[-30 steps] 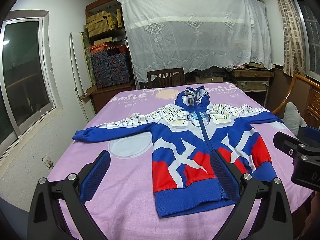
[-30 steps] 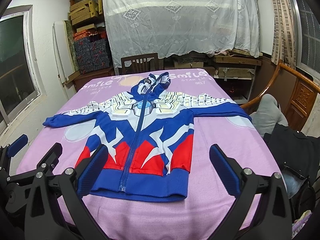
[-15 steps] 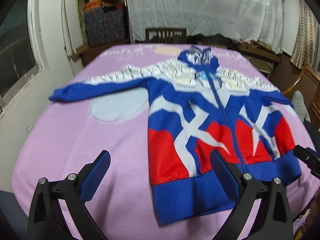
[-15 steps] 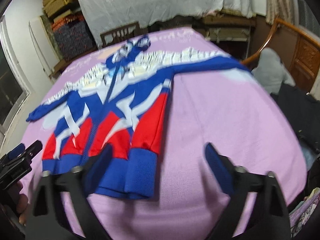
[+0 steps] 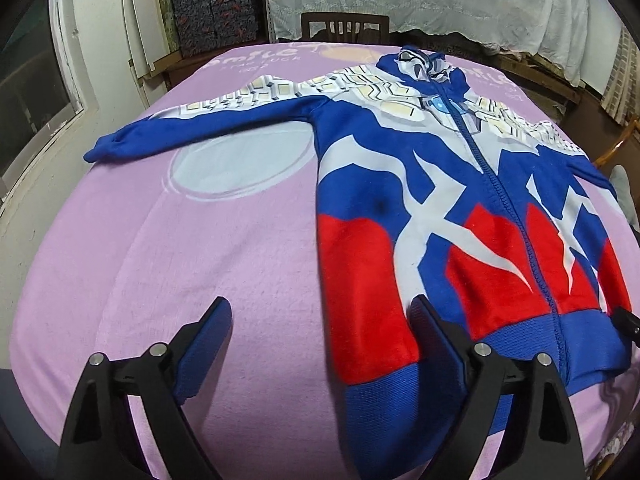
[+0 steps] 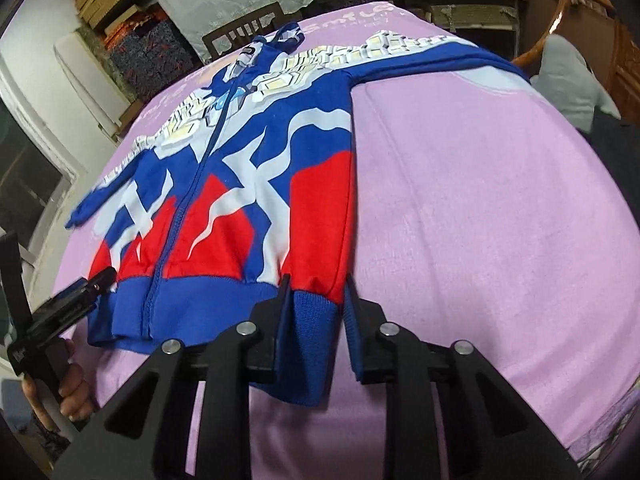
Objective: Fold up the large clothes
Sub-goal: 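Lower the right tool onto the jacket's sleeve cuff and grasp it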
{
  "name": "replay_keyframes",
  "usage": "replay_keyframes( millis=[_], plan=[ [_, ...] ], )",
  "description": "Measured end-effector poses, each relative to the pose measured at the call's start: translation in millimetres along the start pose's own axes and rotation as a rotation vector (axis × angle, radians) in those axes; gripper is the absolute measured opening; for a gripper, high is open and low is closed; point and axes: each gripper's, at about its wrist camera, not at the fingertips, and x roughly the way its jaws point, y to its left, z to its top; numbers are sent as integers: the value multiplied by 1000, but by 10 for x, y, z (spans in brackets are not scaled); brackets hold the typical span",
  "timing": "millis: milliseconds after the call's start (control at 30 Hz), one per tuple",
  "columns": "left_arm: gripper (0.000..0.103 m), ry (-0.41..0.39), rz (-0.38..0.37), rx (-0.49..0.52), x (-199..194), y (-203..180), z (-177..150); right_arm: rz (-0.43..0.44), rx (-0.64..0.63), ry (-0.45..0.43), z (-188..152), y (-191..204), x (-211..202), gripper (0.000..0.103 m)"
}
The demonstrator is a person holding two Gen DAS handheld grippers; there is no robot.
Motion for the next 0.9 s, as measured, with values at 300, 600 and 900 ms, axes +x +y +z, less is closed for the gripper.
replay_keyframes(
  millis=[300,600,900],
  plan=[
    [92,-94,-3,50,-271,-63,434,-123,-53,-194,437,40,-437,44],
    [92,-26,-80,168,244,-632,873,-5,-91,-60,1038,373,345,45],
    [98,108,-61,134,743,-564,977,-10,-40,10,1179,95,710,50]
  ],
)
